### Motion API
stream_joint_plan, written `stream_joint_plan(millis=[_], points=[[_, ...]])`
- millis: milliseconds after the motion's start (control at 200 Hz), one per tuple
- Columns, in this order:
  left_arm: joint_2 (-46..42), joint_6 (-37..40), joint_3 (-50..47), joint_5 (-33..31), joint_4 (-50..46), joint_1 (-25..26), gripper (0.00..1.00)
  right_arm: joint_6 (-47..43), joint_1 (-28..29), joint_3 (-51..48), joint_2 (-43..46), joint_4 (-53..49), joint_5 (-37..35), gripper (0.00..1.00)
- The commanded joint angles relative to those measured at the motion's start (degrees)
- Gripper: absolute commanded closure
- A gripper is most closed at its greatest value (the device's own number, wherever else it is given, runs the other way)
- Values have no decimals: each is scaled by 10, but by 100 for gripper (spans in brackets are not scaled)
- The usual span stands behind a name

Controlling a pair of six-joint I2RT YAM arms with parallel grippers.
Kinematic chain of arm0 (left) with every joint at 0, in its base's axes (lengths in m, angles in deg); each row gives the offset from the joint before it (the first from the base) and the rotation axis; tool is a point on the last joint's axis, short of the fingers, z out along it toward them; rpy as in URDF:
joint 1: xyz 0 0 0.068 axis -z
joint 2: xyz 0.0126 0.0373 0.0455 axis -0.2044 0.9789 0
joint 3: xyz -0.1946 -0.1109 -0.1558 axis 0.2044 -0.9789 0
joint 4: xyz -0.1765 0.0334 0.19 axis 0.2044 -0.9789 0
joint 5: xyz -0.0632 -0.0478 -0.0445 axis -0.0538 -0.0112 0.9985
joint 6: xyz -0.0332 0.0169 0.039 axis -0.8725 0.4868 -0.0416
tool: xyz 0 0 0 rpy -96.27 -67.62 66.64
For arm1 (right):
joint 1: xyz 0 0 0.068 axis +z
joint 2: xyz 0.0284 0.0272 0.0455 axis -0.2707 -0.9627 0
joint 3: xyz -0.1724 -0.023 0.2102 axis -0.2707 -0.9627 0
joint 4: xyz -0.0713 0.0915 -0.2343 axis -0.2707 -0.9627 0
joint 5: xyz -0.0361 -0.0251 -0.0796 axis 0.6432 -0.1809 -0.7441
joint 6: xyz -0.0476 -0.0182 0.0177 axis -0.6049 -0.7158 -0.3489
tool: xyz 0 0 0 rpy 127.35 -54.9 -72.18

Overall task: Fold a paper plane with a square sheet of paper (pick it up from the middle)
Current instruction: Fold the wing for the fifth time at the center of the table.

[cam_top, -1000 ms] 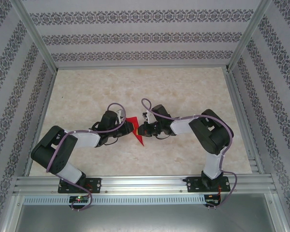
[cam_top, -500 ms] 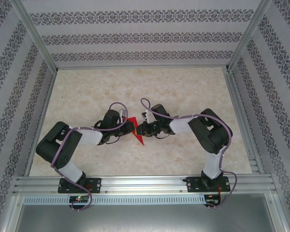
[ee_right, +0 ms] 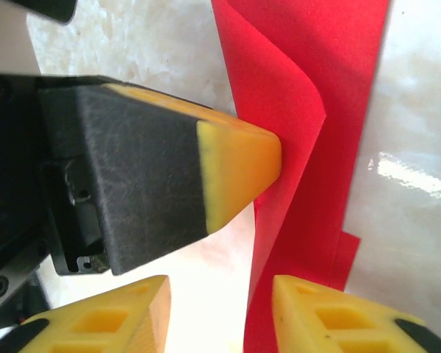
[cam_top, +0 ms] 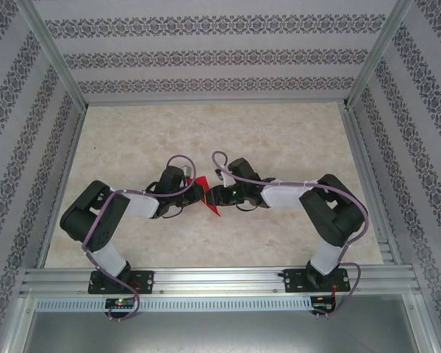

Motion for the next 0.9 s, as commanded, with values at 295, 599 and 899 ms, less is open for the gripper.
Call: stream_joint_plan(millis=[295,599,899], points=[[1,-7,16,-13,-17,8,89,-58,40,-17,26,-21,-130,63],[1,-7,17,-15,-22,8,89,-56,48,-12,4,-11,-105,68],[2,-4,22,-16,-34,7,89,-69,51,-5,-12,-12,-112,70]])
